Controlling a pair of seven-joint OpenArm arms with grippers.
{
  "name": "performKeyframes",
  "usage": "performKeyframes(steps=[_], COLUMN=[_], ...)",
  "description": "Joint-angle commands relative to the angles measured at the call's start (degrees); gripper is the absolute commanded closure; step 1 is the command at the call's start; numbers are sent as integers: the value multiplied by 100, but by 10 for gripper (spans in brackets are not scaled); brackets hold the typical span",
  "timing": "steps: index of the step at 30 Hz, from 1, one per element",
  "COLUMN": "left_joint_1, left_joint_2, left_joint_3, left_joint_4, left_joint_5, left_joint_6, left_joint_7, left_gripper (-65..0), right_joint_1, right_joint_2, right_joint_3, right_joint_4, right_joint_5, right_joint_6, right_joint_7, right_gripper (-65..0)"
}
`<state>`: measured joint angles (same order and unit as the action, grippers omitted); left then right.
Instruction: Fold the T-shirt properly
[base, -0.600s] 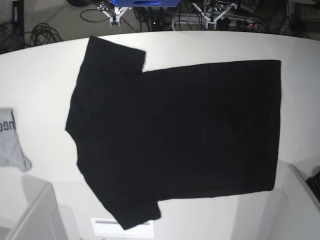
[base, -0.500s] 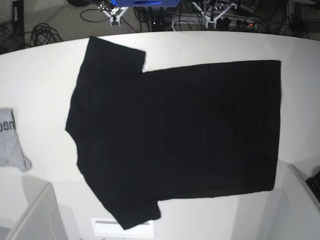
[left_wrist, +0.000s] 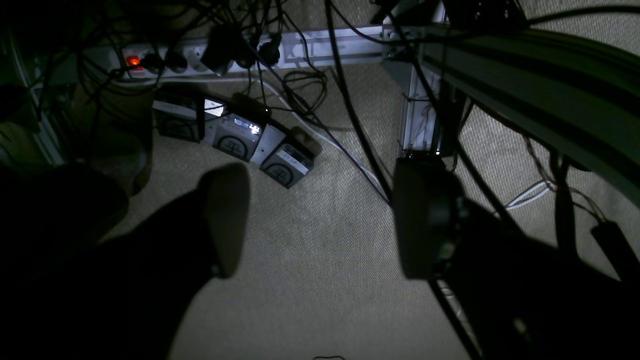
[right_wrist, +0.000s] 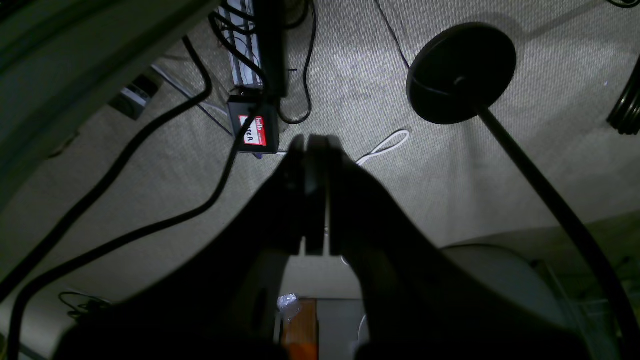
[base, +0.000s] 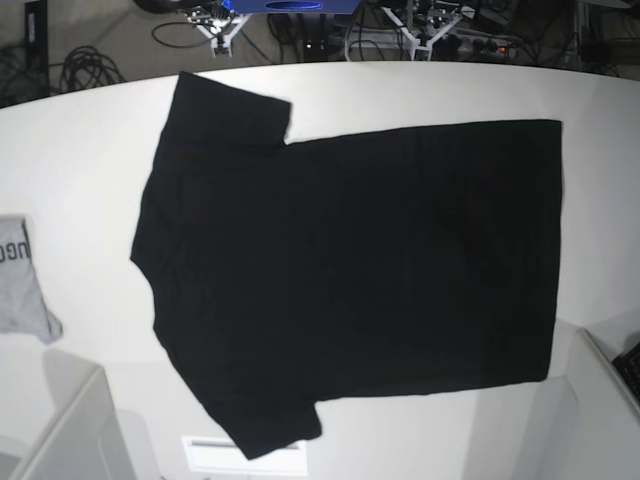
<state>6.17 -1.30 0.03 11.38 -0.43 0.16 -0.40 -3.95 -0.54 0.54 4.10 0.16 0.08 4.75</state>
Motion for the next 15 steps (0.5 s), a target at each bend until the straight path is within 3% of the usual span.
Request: performKeyframes(steps=[1, 7, 15], left_joint_1=[20, 20, 81], left_joint_2=[-6, -6, -33], left_joint_3=[-8, -16, -8], left_joint_4=[18, -8, 18], left_joint_5=[3, 3, 3], left_joint_6=[14, 14, 14], left_joint_7=[10, 10, 1], left_gripper=[-370, 0, 0], right_joint_1=[-111, -296, -375], right_joint_2=[-12, -12, -4], right_joint_3=[12, -5, 4], right_joint_4=[78, 210, 228], right_joint_5=[32, 23, 23], right_joint_6=[32, 32, 32], right_joint_7=[153, 382, 338], right_gripper=[0, 0, 0])
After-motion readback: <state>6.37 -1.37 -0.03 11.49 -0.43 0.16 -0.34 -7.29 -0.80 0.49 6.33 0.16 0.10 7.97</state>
